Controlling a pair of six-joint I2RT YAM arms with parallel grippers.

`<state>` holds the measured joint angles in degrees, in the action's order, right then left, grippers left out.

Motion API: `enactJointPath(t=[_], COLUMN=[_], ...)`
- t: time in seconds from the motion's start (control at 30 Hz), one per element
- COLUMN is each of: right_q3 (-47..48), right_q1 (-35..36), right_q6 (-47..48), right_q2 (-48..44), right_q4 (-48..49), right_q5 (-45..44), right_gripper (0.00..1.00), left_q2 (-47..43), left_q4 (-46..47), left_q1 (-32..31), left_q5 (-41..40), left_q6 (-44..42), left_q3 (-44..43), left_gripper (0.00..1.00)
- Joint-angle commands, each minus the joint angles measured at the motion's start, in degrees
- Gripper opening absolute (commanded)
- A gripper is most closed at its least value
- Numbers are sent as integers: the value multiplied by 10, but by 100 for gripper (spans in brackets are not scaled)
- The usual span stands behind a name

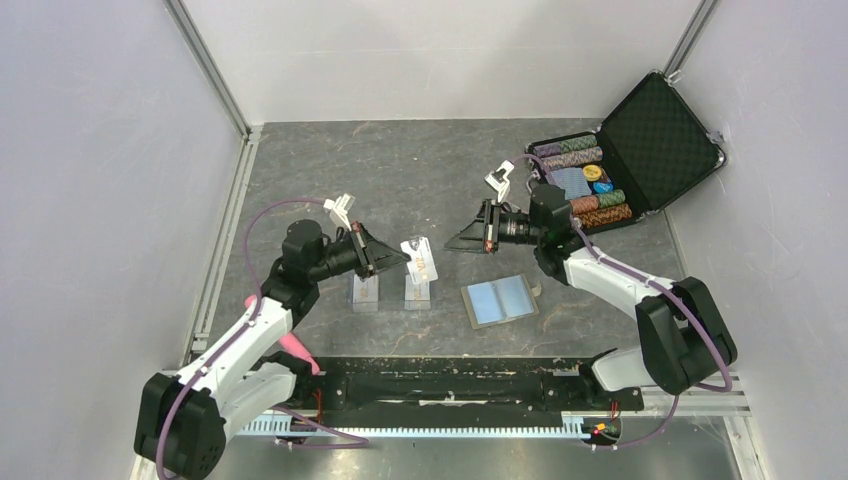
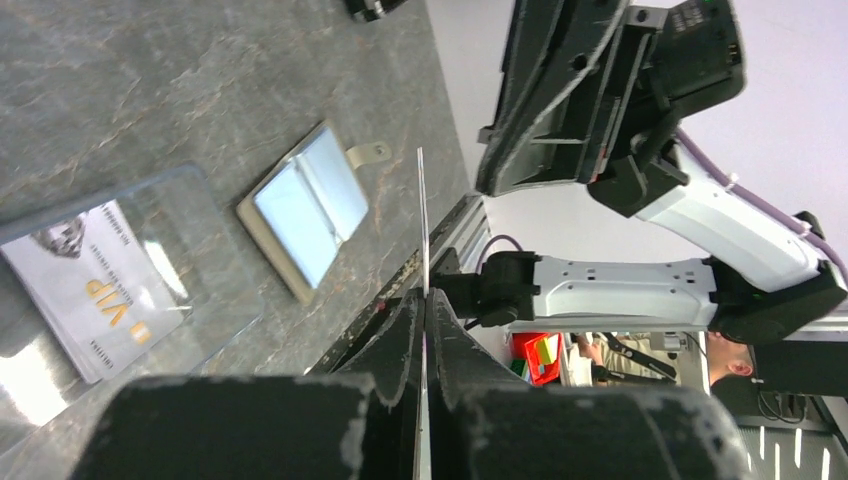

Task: Put the credit cards into the card holder
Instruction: Pick up the credit card from the storage box, then place the credit card in the storage box.

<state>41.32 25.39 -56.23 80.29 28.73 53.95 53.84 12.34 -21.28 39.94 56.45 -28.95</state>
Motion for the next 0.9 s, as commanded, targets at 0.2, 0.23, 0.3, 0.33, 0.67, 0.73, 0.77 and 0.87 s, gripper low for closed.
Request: enactJointPath(t=[0.2, 0.23, 0.3, 0.33, 0.67, 0.73, 0.77, 0.87], right_q3=[-5, -6, -8, -10, 9, 17, 23, 41], right_q1=[0, 2, 8, 11, 54, 54, 54, 53], right_q6=[21, 21, 23, 23, 8, 13, 24, 57], right_q2=[-12, -10, -9, -6, 27, 25, 23, 21], right_q4=[-6, -6, -7, -7, 10, -2, -17, -66], right_q5=[1, 2, 1, 1, 7, 7, 6, -1], right_gripper=[24, 32, 45, 49, 7, 0, 0, 0], left_q2=[-7, -5, 1, 4, 12, 7, 4, -7], left_q4=[-2, 17, 52, 68, 96, 59, 40, -34], left_q1=[3, 3, 3, 3, 3, 3, 3, 3], left_q5=[15, 22, 36, 40, 49, 34, 25, -5], left_q6=[-19, -10, 7, 16, 37, 18, 10, -26], left_q3=[-4, -2, 2, 4, 5, 0, -3, -17], left_gripper=[2, 2, 2, 2, 2, 2, 2, 2])
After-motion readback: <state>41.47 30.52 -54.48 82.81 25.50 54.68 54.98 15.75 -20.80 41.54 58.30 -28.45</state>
